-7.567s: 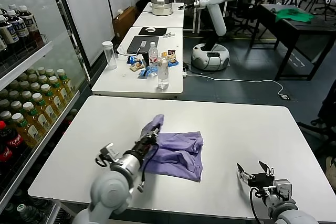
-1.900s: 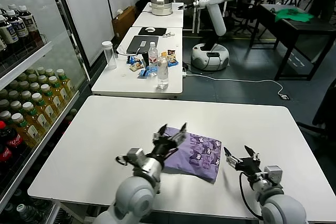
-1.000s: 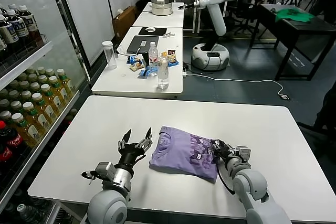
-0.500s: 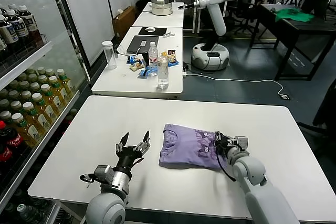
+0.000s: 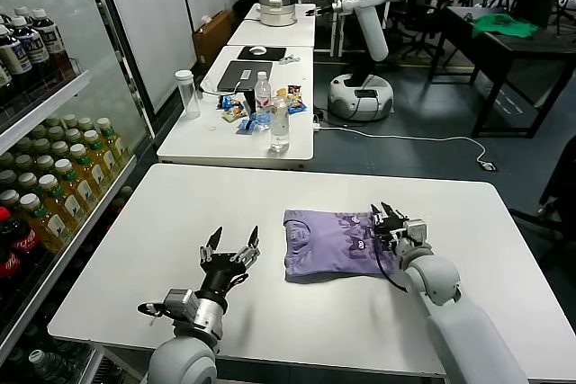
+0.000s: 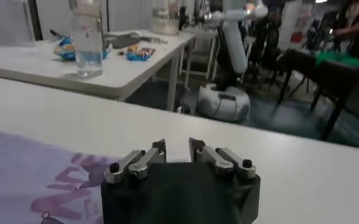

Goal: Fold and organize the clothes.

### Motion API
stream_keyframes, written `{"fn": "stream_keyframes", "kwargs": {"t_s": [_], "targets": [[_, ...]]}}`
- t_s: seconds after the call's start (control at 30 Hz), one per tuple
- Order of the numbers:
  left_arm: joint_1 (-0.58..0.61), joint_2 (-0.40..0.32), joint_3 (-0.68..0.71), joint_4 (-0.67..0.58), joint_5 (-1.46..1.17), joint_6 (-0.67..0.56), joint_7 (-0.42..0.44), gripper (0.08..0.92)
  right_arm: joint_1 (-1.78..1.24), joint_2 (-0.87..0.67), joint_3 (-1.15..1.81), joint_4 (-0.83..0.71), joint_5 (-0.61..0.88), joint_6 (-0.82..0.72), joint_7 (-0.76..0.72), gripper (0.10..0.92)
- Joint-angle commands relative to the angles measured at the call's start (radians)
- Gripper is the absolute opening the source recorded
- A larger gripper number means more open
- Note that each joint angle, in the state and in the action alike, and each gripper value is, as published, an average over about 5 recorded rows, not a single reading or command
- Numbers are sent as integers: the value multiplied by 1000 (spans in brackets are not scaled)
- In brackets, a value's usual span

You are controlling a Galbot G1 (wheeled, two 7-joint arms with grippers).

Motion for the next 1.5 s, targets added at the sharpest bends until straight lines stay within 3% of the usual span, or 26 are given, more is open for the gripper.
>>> {"fn": "stream_keyframes", "kwargs": {"t_s": [0.03, 0.23, 0.5, 0.93, 1.5], "targets": [[22, -13, 15, -31, 106, -25, 29, 823, -315, -12, 179, 348, -100, 177, -3, 421], [67, -21, 25, -62, 163, -62, 61, 823, -572, 1, 334, 544, -96, 187, -63, 594], [116, -23, 21, -82, 202, -87, 85, 823, -751, 56, 420, 625, -110, 229, -80, 806], [140, -34, 27, -86, 238, -98, 98, 823, -772, 82, 420, 658, -215, 280, -14, 823], [169, -30, 9, -106, 248, -101, 99, 823, -797, 84, 427, 694, -187, 263, 1, 823]]}}
